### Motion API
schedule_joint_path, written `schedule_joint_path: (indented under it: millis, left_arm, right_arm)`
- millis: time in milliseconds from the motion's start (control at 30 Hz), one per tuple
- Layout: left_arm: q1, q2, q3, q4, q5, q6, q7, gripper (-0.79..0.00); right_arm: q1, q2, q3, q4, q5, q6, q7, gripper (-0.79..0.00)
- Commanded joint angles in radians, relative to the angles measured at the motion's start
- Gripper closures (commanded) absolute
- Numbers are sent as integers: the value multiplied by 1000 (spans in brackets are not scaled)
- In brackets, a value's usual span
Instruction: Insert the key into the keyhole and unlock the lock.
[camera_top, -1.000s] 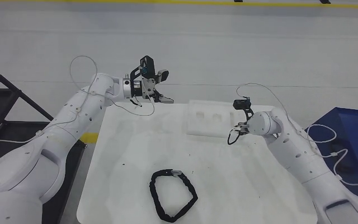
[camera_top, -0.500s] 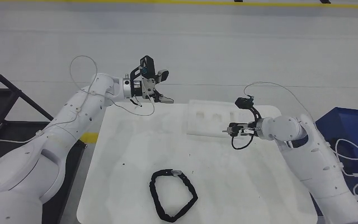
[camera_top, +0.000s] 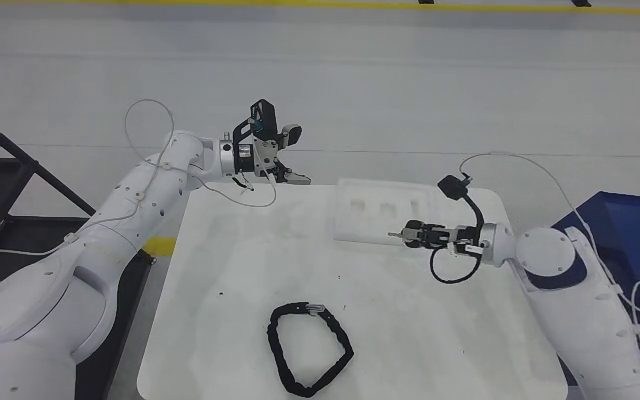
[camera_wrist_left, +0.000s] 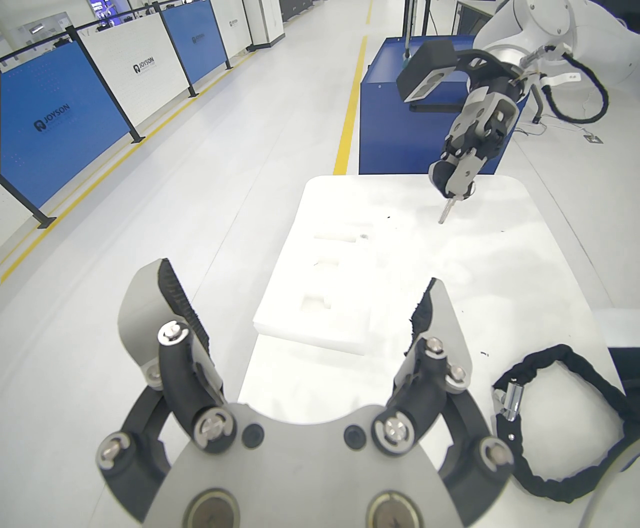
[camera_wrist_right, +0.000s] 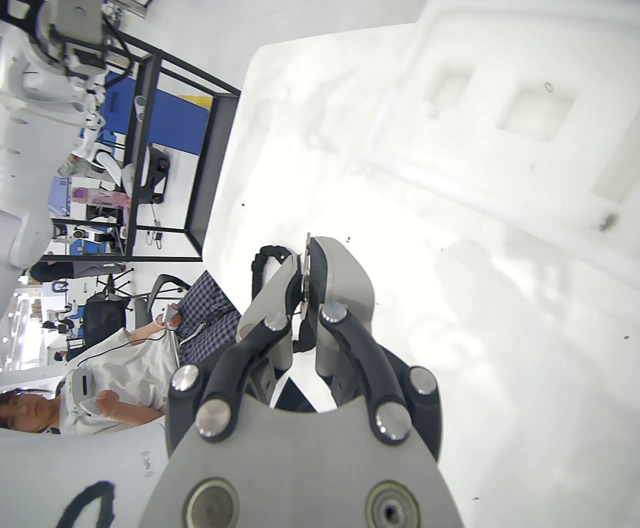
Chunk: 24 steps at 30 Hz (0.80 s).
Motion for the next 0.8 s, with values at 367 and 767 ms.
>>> schedule_joint_path:
  millis: [367, 767]
  left_arm:
    - [0, 0, 0, 0, 0, 0, 0, -785]
    - [9, 0, -2, -6, -7, 6, -2, -785]
  right_arm:
    - [-78, 19, 84, -39, 78, -88, 8, 0]
    - [-78, 20, 85, -37, 80, -90, 7, 0]
